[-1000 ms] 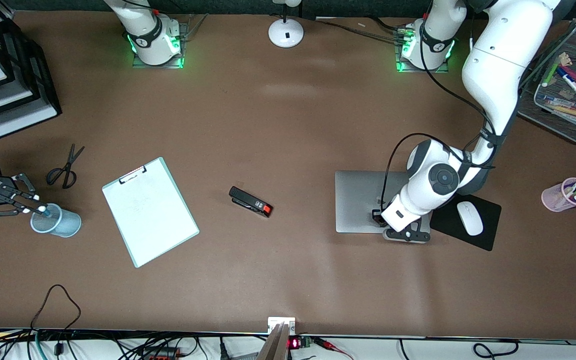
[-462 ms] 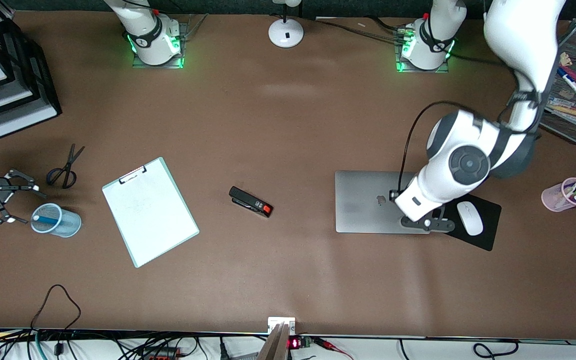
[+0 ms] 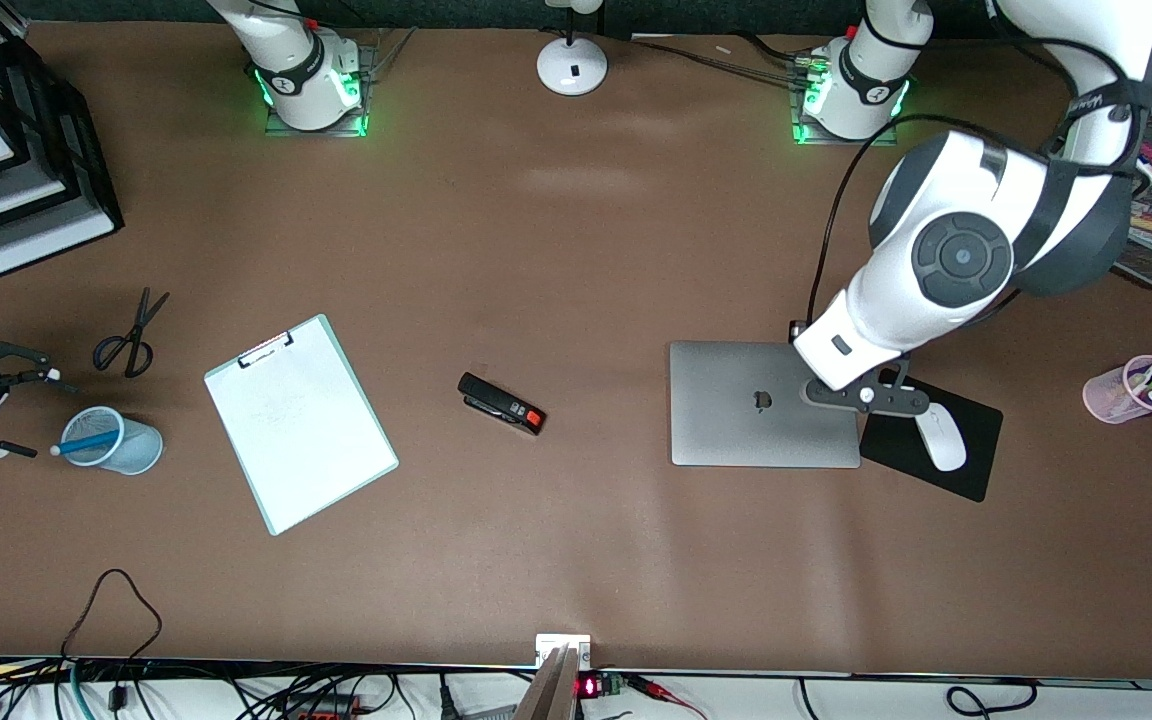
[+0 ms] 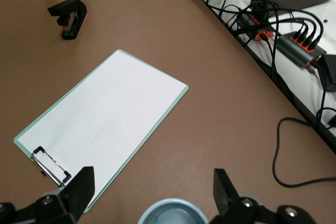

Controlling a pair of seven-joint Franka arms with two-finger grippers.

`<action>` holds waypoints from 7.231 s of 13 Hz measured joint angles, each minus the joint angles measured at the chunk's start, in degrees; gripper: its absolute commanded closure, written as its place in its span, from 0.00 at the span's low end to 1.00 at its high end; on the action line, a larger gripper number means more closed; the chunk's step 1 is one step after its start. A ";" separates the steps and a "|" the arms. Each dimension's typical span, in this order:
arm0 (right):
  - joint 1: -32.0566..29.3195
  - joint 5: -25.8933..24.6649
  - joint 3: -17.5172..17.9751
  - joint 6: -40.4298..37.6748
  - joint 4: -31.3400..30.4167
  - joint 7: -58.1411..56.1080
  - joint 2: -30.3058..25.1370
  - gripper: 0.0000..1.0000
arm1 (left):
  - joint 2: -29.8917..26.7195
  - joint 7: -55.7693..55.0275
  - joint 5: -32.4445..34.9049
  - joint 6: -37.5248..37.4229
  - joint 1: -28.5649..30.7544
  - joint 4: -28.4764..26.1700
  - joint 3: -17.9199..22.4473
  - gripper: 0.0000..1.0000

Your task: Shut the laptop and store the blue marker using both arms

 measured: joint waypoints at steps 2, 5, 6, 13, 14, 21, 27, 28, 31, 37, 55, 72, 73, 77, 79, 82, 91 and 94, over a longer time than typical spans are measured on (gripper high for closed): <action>2.08 -5.10 0.09 -0.02 3.00 7.83 -0.04 0.00 | -1.43 0.08 0.00 -1.16 0.00 0.16 -0.11 0.00; 6.47 -13.79 0.20 -0.02 6.21 18.52 -0.76 0.00 | -2.95 0.83 0.00 -1.43 -0.01 0.18 -0.68 0.00; 7.69 -16.35 0.22 -0.05 6.49 22.53 -1.33 0.00 | -3.31 1.10 0.00 -1.49 -0.02 0.18 -1.07 0.00; 14.28 -26.84 0.34 -5.00 6.83 46.79 -6.12 0.00 | -7.92 5.05 -4.78 -1.62 1.94 0.56 -1.42 0.00; 15.04 -27.84 0.35 -6.14 6.85 50.42 -6.75 0.00 | -9.33 6.70 -5.69 -1.83 3.08 0.63 -1.35 0.00; 18.70 -31.73 0.46 -13.87 6.89 69.03 -10.91 0.00 | -18.18 10.20 -6.39 -9.48 6.34 -1.74 2.53 0.00; 23.26 -35.85 0.56 -22.56 6.89 86.85 -13.85 0.00 | -25.41 19.32 -8.09 -0.05 4.62 -11.93 15.40 0.00; 24.14 -36.91 0.57 -23.92 6.87 89.77 -14.22 0.00 | -25.67 21.19 -9.17 -0.03 4.62 -12.17 17.62 0.00; 26.00 -37.83 0.57 -26.41 5.84 97.58 -16.54 0.00 | -25.79 21.64 -10.84 -0.01 4.43 -12.45 19.82 0.00; 26.78 -39.41 0.57 -24.94 -2.69 103.67 -25.93 0.00 | -25.80 18.55 -12.97 -0.37 2.97 -12.15 20.44 0.00; 26.29 -40.78 0.10 -17.26 -5.31 104.85 -28.71 0.00 | -25.76 18.10 -11.81 -2.25 2.03 -11.82 20.57 0.00; 26.28 -40.78 0.28 -10.32 -16.90 113.02 -37.56 0.00 | -22.44 21.09 -11.79 -3.79 3.15 -9.84 18.50 0.00; 26.28 -40.78 0.28 -10.31 -16.90 113.02 -37.56 0.00 | -22.44 21.37 -11.79 -3.79 3.21 -9.66 18.53 0.00; 26.41 -40.78 0.38 -10.28 -16.90 113.02 -37.56 0.00 | -22.40 21.80 -11.79 -3.79 3.20 -9.57 18.49 0.00; 26.51 -40.78 0.48 -10.28 -16.90 113.02 -37.56 0.00 | -22.37 21.89 -11.79 -3.79 3.20 -9.57 18.49 0.00; 26.52 -40.78 0.49 -10.28 -16.90 113.02 -37.55 0.00 | -22.36 21.94 -11.79 -3.79 3.20 -9.57 18.49 0.00; 26.55 -40.79 0.50 -9.93 -16.91 109.48 -36.93 0.00 | -22.30 21.96 -11.79 -3.88 3.19 -9.55 18.48 0.00; 26.55 -40.78 0.50 -9.63 -16.86 107.38 -36.46 0.00 | -22.26 21.96 -11.79 -3.88 3.19 -9.55 18.43 0.00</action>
